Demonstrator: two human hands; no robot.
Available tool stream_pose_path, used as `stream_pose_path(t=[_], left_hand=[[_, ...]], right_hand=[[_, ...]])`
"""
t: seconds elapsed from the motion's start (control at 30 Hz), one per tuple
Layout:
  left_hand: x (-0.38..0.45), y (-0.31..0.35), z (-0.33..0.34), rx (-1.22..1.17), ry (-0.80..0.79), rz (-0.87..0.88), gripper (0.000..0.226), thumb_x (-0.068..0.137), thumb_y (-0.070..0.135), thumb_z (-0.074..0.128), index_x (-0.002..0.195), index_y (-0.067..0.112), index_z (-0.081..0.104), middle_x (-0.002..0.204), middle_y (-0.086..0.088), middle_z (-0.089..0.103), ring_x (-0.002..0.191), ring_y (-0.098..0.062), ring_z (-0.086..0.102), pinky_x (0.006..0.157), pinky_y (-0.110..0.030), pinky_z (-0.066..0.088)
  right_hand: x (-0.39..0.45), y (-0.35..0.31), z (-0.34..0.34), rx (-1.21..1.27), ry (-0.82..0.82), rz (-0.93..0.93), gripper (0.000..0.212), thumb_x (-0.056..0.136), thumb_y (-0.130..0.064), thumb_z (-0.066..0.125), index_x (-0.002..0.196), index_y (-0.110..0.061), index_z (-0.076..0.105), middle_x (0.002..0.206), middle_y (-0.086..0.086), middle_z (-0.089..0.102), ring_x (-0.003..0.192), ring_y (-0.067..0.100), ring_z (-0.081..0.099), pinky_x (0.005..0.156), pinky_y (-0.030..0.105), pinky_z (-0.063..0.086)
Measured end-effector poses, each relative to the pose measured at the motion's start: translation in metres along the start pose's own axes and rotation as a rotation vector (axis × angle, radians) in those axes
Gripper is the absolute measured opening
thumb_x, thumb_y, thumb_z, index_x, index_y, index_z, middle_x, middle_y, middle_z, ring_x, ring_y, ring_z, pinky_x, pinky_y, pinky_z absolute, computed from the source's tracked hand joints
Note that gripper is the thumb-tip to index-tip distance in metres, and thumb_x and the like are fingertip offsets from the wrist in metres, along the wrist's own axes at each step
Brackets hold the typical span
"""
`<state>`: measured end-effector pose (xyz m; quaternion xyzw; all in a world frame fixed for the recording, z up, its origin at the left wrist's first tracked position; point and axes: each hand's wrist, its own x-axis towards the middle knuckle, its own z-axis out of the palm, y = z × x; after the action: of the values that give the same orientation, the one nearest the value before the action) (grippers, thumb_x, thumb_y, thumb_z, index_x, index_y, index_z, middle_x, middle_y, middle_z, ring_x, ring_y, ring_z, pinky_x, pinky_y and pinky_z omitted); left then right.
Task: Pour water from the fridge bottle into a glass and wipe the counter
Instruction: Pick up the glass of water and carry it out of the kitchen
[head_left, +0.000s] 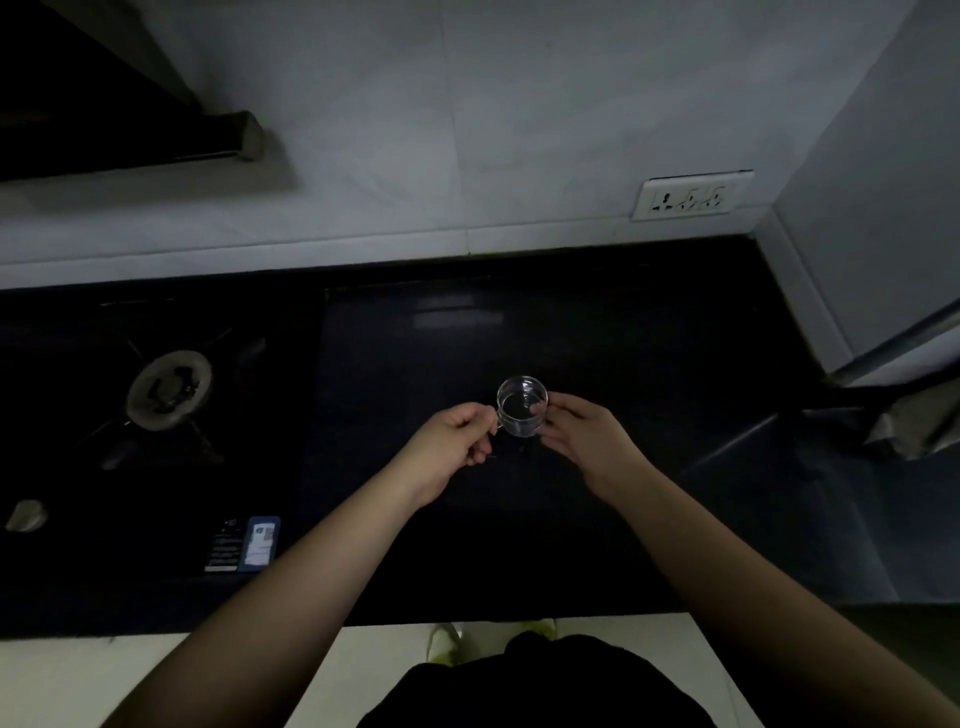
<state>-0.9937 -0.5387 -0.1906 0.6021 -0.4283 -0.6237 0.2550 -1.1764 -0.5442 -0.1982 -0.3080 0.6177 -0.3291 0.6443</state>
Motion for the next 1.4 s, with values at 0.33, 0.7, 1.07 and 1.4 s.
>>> stream_pose_path(t=[0.33, 0.7, 1.07, 1.4], left_hand=[[-0.012, 0.005, -0.001, -0.008, 0.029, 0.034, 0.028, 0.102, 0.026, 0.049, 0.079, 0.015, 0.061, 0.061, 0.003, 0.053, 0.055, -0.006, 0.048, 0.059, -0.022, 0.039], [-0.028, 0.005, -0.002, -0.053, 0.113, 0.056, 0.028, 0.103, 0.023, 0.046, 0.08, 0.014, 0.06, 0.06, 0.003, 0.051, 0.053, -0.006, 0.046, 0.054, -0.017, 0.038], [-0.065, -0.011, -0.031, -0.073, 0.231, 0.057, 0.028, 0.103, 0.027, 0.046, 0.082, 0.016, 0.06, 0.061, 0.004, 0.052, 0.055, -0.005, 0.047, 0.058, -0.019, 0.04], [-0.142, -0.044, -0.076, -0.087, 0.398, 0.085, 0.029, 0.102, 0.027, 0.049, 0.077, 0.019, 0.06, 0.059, 0.004, 0.05, 0.052, -0.005, 0.045, 0.057, -0.017, 0.04]], right_hand=[[-0.005, -0.005, 0.001, 0.291, -0.098, 0.123, 0.021, 0.095, -0.009, 0.057, 0.115, -0.012, 0.064, 0.104, 0.008, 0.074, 0.1, 0.02, 0.07, 0.09, 0.033, 0.054], [-0.006, -0.009, 0.008, 0.244, -0.212, 0.095, 0.028, 0.093, -0.012, 0.062, 0.121, -0.011, 0.063, 0.107, 0.007, 0.074, 0.101, 0.018, 0.07, 0.094, 0.034, 0.052], [-0.025, -0.012, 0.048, 0.122, -0.29, 0.06, 0.023, 0.095, -0.013, 0.059, 0.118, -0.012, 0.064, 0.105, 0.006, 0.074, 0.099, 0.016, 0.071, 0.093, 0.032, 0.052], [-0.063, 0.007, 0.113, 0.002, -0.504, 0.046, 0.027, 0.095, -0.007, 0.055, 0.122, -0.01, 0.06, 0.11, 0.009, 0.072, 0.107, 0.019, 0.068, 0.092, 0.03, 0.052]])
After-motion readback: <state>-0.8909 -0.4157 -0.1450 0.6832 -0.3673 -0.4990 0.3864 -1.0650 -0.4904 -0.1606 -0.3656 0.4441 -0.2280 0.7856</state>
